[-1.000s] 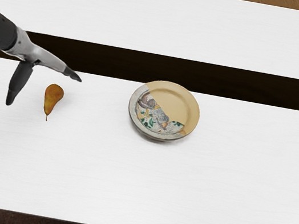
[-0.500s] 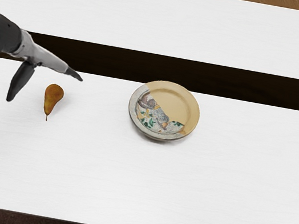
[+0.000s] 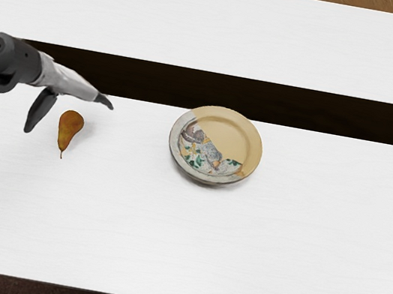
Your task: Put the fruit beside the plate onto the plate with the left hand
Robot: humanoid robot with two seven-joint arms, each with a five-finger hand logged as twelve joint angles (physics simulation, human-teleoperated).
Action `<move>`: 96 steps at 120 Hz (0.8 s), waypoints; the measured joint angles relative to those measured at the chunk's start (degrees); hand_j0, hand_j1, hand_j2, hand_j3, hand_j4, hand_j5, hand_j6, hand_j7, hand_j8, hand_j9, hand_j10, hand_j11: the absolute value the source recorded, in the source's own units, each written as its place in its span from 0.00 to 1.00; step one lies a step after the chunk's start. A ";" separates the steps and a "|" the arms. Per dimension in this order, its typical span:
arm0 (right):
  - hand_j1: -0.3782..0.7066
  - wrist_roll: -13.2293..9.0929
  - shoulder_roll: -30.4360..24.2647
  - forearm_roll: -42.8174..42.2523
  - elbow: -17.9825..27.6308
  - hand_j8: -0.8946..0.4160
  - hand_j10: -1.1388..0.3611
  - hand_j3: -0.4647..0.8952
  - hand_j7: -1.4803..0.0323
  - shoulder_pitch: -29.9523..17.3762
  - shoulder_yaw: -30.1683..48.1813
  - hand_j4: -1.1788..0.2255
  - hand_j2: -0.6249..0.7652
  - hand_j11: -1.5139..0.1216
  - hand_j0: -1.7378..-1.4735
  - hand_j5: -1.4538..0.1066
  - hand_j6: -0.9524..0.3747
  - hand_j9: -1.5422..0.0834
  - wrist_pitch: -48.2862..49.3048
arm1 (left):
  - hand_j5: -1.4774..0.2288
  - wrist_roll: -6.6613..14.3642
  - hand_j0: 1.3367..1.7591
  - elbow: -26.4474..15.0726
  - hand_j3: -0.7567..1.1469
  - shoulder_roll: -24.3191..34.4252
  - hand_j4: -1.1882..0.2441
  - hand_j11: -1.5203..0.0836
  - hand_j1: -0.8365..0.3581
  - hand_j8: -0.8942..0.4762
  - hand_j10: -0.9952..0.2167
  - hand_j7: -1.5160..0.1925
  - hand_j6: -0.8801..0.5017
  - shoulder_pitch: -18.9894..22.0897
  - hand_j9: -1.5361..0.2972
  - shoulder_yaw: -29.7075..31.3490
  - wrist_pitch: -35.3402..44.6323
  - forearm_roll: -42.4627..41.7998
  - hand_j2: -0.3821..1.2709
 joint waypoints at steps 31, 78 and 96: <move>0.06 0.01 0.00 0.00 0.00 0.66 0.74 0.34 0.95 0.00 0.00 0.82 0.45 0.90 0.30 0.91 0.70 0.93 0.00 | 0.78 -0.01 0.76 0.04 0.40 -0.90 0.75 0.86 0.88 0.57 0.73 0.80 0.55 1.03 0.76 1.15 1.05 1.54 0.25; 0.06 0.01 0.00 0.00 0.00 0.66 0.74 0.34 0.95 0.00 -0.03 0.82 0.45 0.90 0.30 0.91 0.70 0.93 0.00 | 0.73 -0.05 0.76 1.45 0.40 -2.21 0.70 0.80 0.81 0.52 0.67 0.75 0.50 3.02 0.71 1.36 4.92 2.43 0.25; 0.06 0.00 0.00 0.00 0.00 0.66 0.74 0.34 0.95 0.00 -0.01 0.82 0.45 0.90 0.30 0.91 0.70 0.93 0.00 | 0.71 -0.05 0.76 1.75 0.40 -2.21 0.69 0.78 0.79 0.50 0.65 0.73 0.49 3.92 0.69 1.38 6.63 2.46 0.26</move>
